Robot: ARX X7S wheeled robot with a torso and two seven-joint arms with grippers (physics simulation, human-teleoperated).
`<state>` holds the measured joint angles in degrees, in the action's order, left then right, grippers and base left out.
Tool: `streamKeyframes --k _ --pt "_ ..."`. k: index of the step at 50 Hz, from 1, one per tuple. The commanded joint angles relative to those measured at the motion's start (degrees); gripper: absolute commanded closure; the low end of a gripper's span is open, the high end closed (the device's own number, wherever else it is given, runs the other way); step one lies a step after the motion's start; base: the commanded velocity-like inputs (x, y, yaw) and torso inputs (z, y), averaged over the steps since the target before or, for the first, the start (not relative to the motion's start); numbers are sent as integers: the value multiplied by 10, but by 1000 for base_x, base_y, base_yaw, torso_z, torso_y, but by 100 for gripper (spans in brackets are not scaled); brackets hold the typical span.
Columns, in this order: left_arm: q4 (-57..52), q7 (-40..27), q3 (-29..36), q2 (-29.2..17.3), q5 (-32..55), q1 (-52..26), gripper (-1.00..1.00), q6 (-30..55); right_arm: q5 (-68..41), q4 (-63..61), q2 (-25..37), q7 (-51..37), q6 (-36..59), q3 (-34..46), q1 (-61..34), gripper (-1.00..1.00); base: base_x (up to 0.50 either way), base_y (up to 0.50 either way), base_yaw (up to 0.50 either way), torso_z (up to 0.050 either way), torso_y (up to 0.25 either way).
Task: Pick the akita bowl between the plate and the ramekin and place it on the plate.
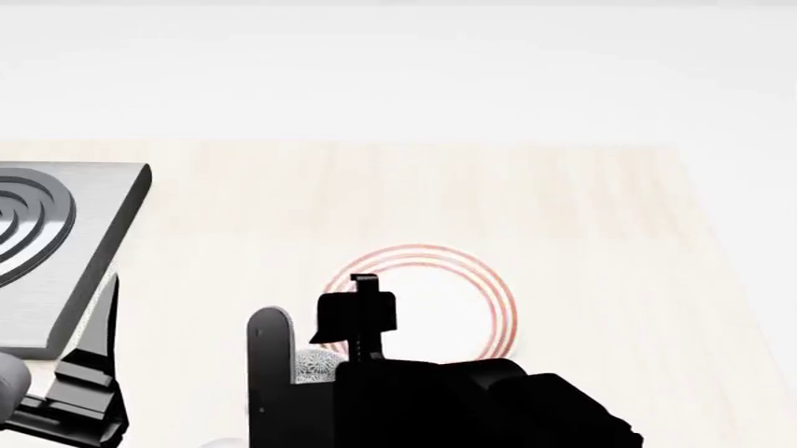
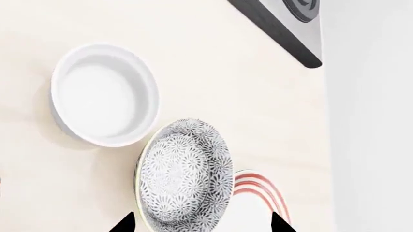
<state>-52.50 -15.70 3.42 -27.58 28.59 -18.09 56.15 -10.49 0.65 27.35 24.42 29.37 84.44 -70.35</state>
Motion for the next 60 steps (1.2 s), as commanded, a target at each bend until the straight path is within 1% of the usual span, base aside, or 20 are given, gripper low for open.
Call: streamKeyframes --k 1,12,37,60 --pt "-1 20 -12 8 -2 4 -100 -5 12 21 -23 19 -10 -8 8 -100 0 0 0 0 0" --pt "1 20 -18 5 3 7 -100 -10 -4 24 -28 42 -19 -4 15 -100 0 0 0 0 0" --pt "-6 15 -24 -2 17 9 -100 -12 -5 90 -53 43 -51 -6 29 -100 0 0 0 0 0" --pt "0 11 -24 -7 24 12 -100 -23 -5 121 -66 56 -72 4 43 -100 0 0 0 0 0"
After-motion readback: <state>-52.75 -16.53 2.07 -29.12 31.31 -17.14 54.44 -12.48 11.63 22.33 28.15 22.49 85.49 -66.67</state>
